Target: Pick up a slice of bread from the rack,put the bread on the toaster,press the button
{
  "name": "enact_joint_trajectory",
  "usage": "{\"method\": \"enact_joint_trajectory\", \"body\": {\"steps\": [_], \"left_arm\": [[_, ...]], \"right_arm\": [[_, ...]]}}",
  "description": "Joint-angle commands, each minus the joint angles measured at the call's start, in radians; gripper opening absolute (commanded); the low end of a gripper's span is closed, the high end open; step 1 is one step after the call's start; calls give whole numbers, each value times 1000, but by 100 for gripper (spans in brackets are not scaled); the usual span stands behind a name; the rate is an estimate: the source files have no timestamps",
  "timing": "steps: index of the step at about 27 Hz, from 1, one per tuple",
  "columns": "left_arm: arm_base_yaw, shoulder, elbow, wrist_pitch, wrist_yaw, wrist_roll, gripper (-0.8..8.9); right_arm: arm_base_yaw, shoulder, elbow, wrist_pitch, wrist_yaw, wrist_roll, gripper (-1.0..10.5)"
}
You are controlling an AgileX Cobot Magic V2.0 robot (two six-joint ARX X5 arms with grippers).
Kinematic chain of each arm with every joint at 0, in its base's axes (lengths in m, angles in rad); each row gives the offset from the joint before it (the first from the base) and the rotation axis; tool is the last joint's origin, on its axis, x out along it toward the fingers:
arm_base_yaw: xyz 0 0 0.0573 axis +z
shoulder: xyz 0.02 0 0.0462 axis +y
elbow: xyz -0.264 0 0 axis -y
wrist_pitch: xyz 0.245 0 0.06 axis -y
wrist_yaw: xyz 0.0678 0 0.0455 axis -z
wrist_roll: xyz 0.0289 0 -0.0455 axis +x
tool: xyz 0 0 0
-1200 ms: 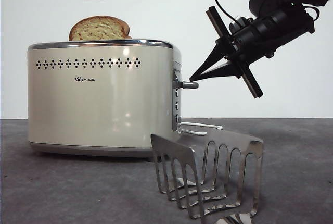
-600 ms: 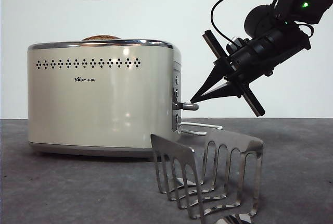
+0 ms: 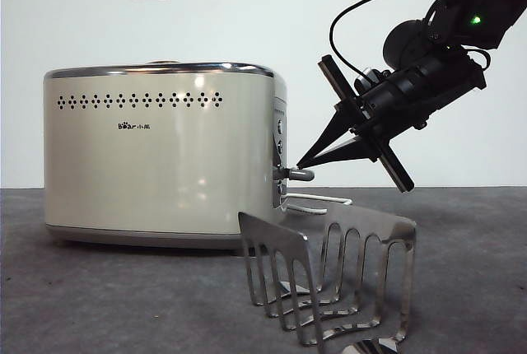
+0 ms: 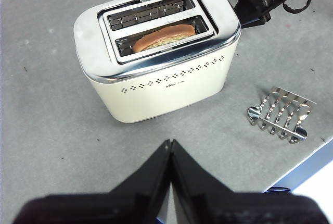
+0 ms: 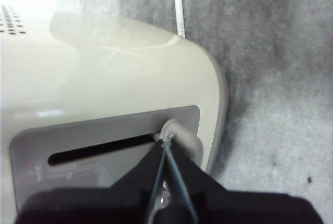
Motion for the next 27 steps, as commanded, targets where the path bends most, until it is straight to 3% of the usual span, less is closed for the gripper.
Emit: {"method": "enact_joint_trajectory", "body": {"steps": [1, 18, 27], "left_arm": [[0, -1, -7, 3, -3, -10, -8], [0, 1, -7, 4, -3, -10, -8], [0, 1, -7, 3, -3, -10, -8]], "right_arm": [[4, 56, -37, -68, 94, -22, -8], [22, 56, -37, -144, 158, -39, -8], [23, 53, -36, -137, 122, -37, -8]]}}
